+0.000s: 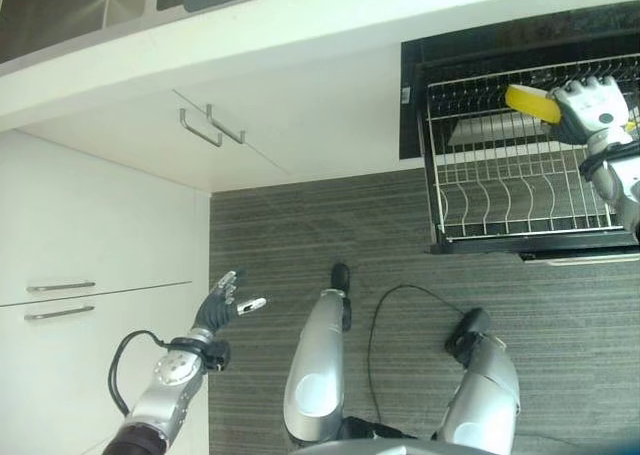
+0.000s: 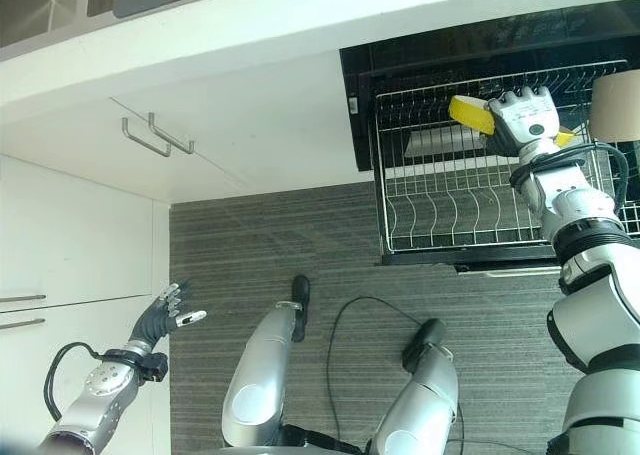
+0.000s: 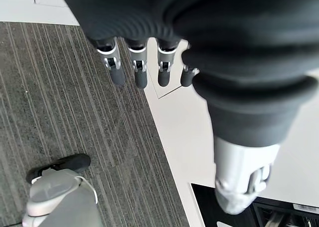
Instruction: Place the dishes in the dishwasher.
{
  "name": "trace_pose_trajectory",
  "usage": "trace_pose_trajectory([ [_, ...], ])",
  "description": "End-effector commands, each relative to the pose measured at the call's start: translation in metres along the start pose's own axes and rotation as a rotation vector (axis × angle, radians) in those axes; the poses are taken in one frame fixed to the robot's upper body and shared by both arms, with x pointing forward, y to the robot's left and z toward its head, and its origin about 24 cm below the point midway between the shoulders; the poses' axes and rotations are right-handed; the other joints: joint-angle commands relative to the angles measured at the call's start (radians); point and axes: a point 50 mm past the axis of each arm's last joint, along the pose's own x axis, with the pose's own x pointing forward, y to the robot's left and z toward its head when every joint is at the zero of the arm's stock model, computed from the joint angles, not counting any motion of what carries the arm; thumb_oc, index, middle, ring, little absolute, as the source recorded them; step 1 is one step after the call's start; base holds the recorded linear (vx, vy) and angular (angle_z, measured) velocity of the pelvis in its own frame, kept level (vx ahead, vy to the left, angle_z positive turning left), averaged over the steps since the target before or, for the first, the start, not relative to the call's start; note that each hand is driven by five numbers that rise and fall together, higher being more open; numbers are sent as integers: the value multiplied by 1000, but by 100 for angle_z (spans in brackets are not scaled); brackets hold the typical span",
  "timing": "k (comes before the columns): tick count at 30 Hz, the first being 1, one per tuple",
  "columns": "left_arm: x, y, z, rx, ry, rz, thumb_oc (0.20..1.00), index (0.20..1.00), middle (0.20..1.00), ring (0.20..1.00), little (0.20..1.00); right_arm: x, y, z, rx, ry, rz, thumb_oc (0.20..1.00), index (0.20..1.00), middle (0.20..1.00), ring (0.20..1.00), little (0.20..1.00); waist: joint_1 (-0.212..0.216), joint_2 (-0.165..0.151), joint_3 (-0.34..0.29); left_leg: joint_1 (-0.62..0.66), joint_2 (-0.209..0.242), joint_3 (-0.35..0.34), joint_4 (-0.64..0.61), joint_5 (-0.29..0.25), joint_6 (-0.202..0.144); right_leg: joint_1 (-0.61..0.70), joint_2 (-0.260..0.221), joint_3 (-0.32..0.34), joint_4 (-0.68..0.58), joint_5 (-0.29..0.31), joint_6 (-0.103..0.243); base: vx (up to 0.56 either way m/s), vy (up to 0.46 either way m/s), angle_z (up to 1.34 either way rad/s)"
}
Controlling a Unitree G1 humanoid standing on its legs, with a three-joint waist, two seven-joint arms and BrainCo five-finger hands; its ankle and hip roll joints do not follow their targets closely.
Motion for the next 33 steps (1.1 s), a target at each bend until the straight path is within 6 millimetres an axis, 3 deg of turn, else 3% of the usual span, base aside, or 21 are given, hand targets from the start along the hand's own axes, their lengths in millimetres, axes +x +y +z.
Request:
trace_pose_trajectory([
  [1,-9,14,8,17,-46,16,1000,1000,1000,1000,1000,13,-30,-20,-47,69,-85,200,200,200,200,200,31,-5,-23,-8,26,-65,-27,12,7,-27,-26,35,45,-7,39,-40,11,2],
  [9,-6,11,16,2,-82,2,1000,1000,1000,1000,1000,17,-26,-11,-4,60,-54,200,200,200,200,200,40,4,-9,-31,14,-69,-14,-12,9,-53,-32,44,73,-33,47,15,-5,0],
  [15,-3,12,23,9,-96,-3,1000,1000,1000,1000,1000,13,-1,8,111,9,189,200,200,200,200,200,54,3,-8,-51,10,-73,-10,-11,15,-67,-35,30,80,-36,41,2,-5,0],
  [22,0,11,31,22,-108,-13,1000,1000,1000,1000,1000,-1,34,25,314,59,478,200,200,200,200,200,67,2,-8,-65,5,-77,-10,-7,19,-72,-35,18,80,-33,36,1,-9,0],
  [26,3,7,35,28,-114,-26,1000,1000,1000,1000,1000,-16,59,33,506,172,690,200,200,200,200,200,72,3,-8,-70,2,-78,-6,-8,22,-73,-36,15,82,-32,33,0,0,0],
  [27,4,6,38,28,-117,-30,1000,1000,1000,1000,1000,-19,64,36,532,187,730,225,225,225,225,225,73,4,-8,-72,1,-78,-6,-8,22,-74,-36,14,82,-32,31,0,0,0],
  [28,5,5,39,28,-118,-32,1000,1000,1000,1000,1000,-23,69,37,544,203,772,438,438,438,438,438,73,6,-8,-73,0,-77,-4,-9,23,-74,-37,13,83,-32,30,0,0,0],
  [32,7,4,43,32,-117,-38,1000,1000,1000,1000,1000,-29,76,41,586,234,819,1000,1000,1000,1000,1000,77,11,-8,-79,-4,-79,1,-8,23,-78,-39,13,90,-32,29,12,2,3],
  [33,7,4,43,32,-116,-38,1000,1000,1000,1000,1000,-29,77,41,585,233,821,1000,1000,1000,1000,1000,77,11,-8,-79,-4,-79,1,-8,23,-78,-39,13,91,-32,29,18,1,5],
])
